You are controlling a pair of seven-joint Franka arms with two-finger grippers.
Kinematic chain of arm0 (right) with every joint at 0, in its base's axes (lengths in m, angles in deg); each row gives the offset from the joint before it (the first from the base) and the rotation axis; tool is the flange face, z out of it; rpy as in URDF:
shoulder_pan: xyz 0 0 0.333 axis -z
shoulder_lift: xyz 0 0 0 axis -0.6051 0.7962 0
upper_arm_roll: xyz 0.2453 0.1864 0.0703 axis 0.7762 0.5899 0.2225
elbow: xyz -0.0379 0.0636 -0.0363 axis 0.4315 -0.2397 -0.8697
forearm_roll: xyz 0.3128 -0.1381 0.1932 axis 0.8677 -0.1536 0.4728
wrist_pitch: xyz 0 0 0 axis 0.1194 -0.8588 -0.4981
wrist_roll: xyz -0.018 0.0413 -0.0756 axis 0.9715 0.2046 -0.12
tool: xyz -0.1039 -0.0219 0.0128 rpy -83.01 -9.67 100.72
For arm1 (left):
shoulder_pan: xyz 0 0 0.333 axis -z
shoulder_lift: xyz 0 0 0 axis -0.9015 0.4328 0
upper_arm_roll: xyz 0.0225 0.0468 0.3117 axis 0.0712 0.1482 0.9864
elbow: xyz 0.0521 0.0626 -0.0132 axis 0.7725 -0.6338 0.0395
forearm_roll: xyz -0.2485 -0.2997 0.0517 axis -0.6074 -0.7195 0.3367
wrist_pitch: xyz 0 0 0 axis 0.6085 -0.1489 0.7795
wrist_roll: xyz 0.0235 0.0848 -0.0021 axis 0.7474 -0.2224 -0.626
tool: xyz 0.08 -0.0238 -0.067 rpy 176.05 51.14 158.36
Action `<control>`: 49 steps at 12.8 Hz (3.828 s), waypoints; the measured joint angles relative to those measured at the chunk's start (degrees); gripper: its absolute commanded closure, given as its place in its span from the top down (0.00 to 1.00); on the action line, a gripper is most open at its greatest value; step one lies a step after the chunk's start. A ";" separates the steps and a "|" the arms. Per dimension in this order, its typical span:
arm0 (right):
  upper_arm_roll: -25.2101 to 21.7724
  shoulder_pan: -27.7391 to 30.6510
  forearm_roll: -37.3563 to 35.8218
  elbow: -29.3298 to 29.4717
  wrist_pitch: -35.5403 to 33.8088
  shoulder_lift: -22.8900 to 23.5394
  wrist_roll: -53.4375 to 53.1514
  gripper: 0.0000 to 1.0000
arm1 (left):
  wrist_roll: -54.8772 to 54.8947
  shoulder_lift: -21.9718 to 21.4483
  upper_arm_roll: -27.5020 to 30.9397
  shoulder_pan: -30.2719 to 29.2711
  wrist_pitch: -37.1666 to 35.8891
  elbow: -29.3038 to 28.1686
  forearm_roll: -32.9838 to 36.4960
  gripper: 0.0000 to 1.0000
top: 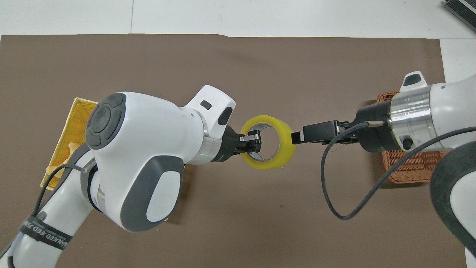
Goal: Move tape to another basket
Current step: 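Lift the tape with the left gripper while the right gripper approaches it, then grasp the tape rim with the right gripper, then open the left gripper, then carry the tape over the wicker basket while the left gripper withdraws, then lower the tape into the wicker basket and open the right gripper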
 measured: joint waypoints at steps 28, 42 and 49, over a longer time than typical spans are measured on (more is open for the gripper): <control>-10.44 5.02 3.89 -2.35 -2.09 -0.32 5.80 0.00 | -6.15 -8.88 1.31 -7.38 -16.06 0.78 8.55 1.00; -28.26 5.50 -6.72 -4.17 1.97 11.61 30.80 0.00 | 18.45 -8.56 4.75 -24.30 -23.43 0.37 23.86 1.00; -32.14 7.47 2.79 -5.04 6.54 23.60 49.35 0.00 | 26.51 -8.03 8.85 -23.61 -23.45 2.13 27.18 1.00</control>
